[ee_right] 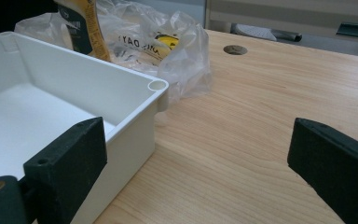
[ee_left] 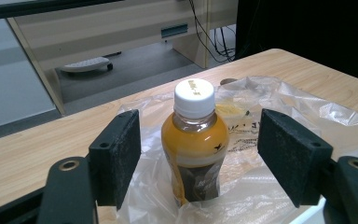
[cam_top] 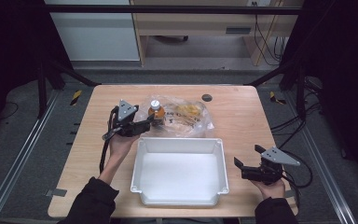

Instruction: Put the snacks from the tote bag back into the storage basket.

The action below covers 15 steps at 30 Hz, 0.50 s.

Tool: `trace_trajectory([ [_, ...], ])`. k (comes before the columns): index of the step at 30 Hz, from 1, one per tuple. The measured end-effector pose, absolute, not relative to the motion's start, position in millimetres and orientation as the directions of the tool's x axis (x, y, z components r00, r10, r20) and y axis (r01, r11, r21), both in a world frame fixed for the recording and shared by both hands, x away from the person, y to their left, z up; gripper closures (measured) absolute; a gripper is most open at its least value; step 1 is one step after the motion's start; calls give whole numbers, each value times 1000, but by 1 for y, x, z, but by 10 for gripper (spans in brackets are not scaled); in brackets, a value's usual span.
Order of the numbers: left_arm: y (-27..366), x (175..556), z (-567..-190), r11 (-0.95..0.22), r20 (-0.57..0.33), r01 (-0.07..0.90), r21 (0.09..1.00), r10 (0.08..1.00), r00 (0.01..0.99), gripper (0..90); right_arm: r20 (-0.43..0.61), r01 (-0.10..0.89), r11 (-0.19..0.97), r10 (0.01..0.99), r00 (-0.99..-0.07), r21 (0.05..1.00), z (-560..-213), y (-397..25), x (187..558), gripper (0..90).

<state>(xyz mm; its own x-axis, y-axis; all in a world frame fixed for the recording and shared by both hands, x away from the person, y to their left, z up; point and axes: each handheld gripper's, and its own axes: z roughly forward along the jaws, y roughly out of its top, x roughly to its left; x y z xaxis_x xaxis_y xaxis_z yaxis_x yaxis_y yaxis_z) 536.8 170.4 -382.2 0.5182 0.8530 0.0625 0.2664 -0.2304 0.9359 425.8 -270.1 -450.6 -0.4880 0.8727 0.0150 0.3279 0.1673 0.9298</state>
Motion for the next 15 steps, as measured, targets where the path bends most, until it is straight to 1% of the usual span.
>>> trace_trajectory([
  [9,162,545,-383,-239,69,272,932,855,513,314,19,327,162,874,-486,931,-450,-270,426,49],
  [15,157,551,-385,-242,69,271,932,850,521,348,22,330,161,873,-487,930,-451,-270,426,49],
])
